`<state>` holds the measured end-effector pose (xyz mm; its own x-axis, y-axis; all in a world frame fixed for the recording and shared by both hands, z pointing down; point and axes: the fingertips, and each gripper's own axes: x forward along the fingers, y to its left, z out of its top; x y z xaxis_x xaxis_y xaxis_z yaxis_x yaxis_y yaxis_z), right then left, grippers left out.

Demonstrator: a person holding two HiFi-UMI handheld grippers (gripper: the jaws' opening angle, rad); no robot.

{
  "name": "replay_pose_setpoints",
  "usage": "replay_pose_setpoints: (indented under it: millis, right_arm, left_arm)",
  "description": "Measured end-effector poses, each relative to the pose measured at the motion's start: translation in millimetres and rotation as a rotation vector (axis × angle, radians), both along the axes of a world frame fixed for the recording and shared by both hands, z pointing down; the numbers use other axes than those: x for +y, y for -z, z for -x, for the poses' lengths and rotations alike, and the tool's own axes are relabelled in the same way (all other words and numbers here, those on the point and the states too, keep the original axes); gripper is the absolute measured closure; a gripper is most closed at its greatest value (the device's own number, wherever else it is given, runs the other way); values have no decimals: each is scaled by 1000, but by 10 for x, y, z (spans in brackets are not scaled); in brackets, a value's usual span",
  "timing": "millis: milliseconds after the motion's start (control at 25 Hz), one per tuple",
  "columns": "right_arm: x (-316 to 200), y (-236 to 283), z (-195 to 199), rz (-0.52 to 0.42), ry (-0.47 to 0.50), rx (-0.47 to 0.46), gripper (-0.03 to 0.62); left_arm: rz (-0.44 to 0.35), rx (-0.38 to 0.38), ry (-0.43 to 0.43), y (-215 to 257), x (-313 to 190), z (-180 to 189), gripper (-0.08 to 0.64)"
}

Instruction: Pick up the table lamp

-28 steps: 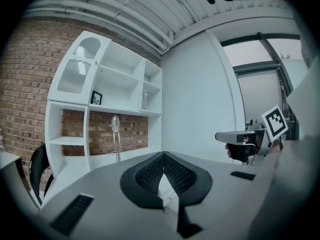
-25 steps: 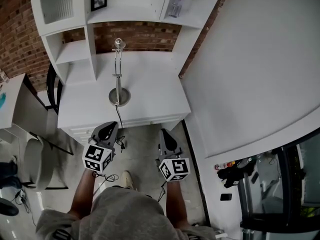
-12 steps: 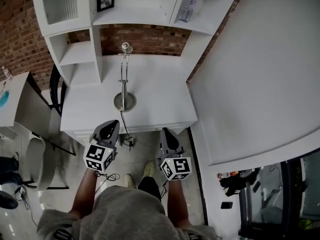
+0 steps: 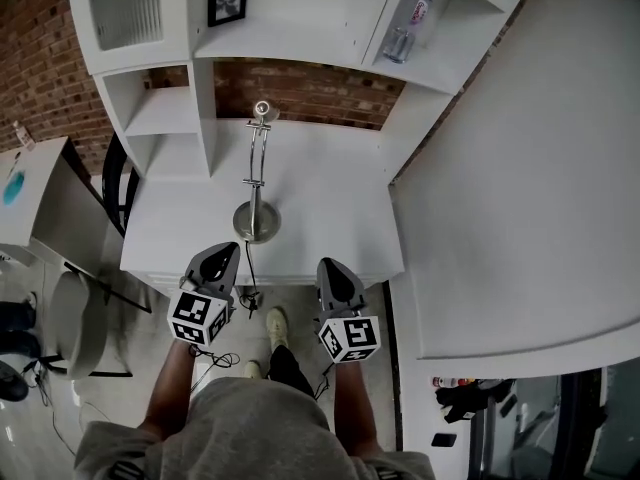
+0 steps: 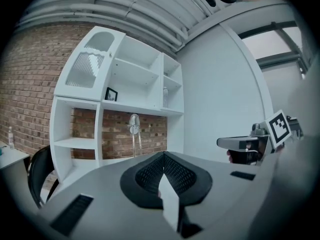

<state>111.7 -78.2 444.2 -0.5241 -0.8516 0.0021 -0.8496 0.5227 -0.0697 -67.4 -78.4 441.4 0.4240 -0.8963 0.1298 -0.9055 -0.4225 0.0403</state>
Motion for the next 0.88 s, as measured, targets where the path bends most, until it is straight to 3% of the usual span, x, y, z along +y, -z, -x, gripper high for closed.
replay_pose_setpoints:
  millis: [400, 880]
  right_arm:
    - [-1017, -117, 93, 30, 87, 32, 569]
    - [-1770, -411, 165, 93, 134, 26, 569]
  left_arm:
    - [40, -6, 70, -204, -912, 37, 557]
    - [126, -35, 89, -594, -1575, 45, 557]
